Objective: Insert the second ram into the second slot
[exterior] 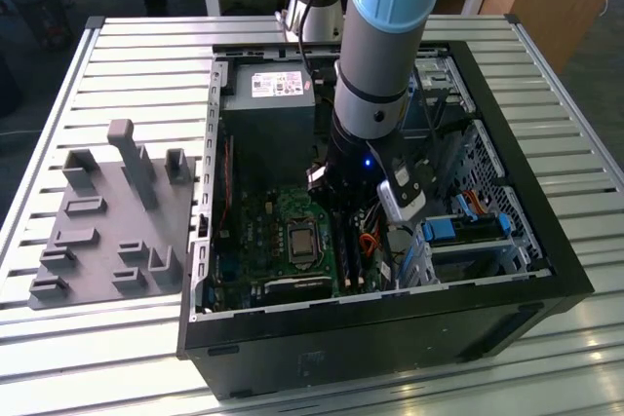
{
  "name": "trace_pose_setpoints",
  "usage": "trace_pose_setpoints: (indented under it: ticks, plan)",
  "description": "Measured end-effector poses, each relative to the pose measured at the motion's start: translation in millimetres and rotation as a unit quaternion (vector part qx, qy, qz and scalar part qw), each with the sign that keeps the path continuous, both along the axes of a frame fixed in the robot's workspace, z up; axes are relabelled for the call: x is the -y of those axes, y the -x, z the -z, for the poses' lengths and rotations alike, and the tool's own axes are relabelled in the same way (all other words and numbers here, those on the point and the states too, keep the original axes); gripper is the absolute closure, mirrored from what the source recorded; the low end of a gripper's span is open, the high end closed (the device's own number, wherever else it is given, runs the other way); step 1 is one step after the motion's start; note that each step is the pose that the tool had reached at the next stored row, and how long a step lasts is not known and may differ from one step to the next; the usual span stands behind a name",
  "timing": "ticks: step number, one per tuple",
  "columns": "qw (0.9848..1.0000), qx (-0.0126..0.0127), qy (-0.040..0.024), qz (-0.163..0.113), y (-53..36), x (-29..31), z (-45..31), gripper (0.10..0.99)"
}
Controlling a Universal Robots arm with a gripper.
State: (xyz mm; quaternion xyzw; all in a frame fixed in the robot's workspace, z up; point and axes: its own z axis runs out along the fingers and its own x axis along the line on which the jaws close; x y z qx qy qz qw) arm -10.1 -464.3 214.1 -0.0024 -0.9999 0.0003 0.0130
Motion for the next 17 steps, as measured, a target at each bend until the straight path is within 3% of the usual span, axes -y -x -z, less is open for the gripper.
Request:
trace_pose_setpoints:
  ticks: [5,7,11,17]
  plan:
    - [1.0000,0.0002,-0.0012,0.000,0.0,-0.1,-0.8,0.984]
    - [1.0000,0.0009,-0.0059,0.000,-0.1,-0.7,-4.7,0.984]
    - [1.0000,0.0004,-0.0080,0.000,0.1,-0.1,-16.8,0.984]
    - [1.0000,0.0004,-0.0086,0.000,0.2,-0.1,-23.6,0.984]
